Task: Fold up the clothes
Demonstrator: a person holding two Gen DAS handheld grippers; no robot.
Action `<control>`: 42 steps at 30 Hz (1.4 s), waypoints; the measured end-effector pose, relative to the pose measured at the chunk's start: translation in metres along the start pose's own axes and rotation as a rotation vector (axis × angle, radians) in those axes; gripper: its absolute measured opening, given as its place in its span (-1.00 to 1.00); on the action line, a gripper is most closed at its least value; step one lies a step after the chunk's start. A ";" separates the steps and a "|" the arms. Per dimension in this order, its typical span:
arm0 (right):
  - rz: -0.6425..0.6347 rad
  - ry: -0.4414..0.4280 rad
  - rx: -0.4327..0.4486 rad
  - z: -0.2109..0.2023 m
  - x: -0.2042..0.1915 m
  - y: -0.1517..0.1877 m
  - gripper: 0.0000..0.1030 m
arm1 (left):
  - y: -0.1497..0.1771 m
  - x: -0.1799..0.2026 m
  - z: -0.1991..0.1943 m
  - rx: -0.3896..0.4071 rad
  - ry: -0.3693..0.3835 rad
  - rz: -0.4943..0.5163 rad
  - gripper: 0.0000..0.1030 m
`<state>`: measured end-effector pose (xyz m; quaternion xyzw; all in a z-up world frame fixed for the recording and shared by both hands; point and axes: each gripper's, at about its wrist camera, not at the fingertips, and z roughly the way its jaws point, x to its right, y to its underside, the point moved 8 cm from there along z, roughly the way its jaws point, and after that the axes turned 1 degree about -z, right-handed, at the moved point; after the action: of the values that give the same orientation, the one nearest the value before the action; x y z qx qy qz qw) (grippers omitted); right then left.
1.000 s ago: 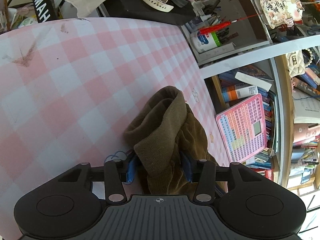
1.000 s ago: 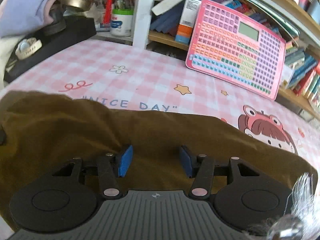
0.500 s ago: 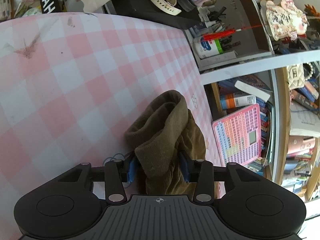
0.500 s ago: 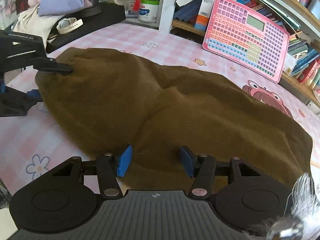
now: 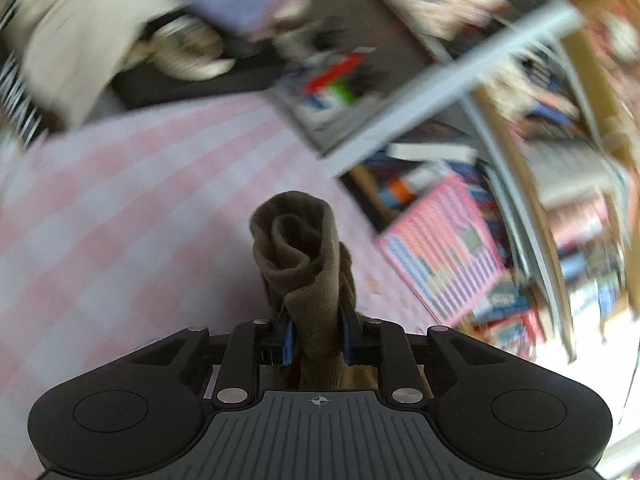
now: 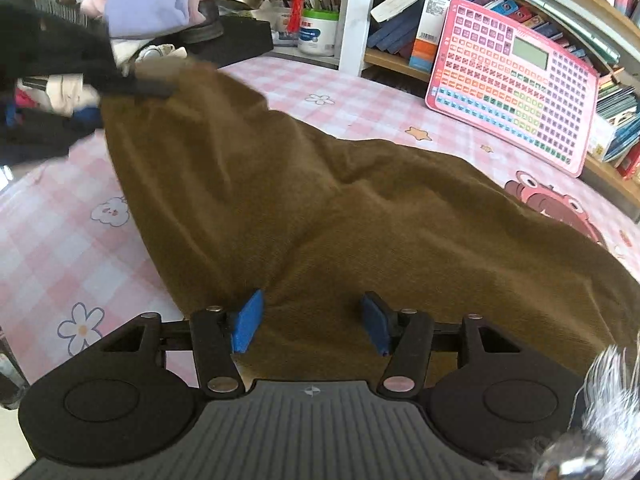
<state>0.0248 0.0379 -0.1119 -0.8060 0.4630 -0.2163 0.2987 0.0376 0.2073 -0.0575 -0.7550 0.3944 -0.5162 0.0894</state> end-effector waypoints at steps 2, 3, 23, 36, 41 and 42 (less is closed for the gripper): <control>0.029 -0.042 -0.010 0.001 0.006 0.000 0.12 | 0.005 0.033 -0.004 0.004 -0.015 0.159 -0.61; 0.051 -0.066 -0.020 0.000 0.011 0.000 0.18 | 0.008 0.049 -0.006 0.007 -0.030 0.246 -0.61; 0.371 -0.155 -0.014 -0.071 0.192 0.064 0.30 | 0.159 0.169 0.070 -0.209 -0.345 0.849 0.29; 0.744 -0.573 -0.147 -0.032 0.191 0.039 0.35 | 0.109 0.111 -0.022 0.005 -0.374 0.194 0.57; 0.947 -0.663 -0.257 0.004 0.169 0.019 0.41 | 0.101 0.101 -0.050 0.083 -0.444 0.178 0.56; 0.963 -0.658 -0.264 0.011 0.165 0.015 0.39 | 0.101 0.101 -0.052 0.086 -0.448 0.185 0.56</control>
<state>0.1015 -0.1096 -0.1179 -0.5604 0.6822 0.2640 0.3883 -0.0414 0.0843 -0.0173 -0.8069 0.4097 -0.3420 0.2534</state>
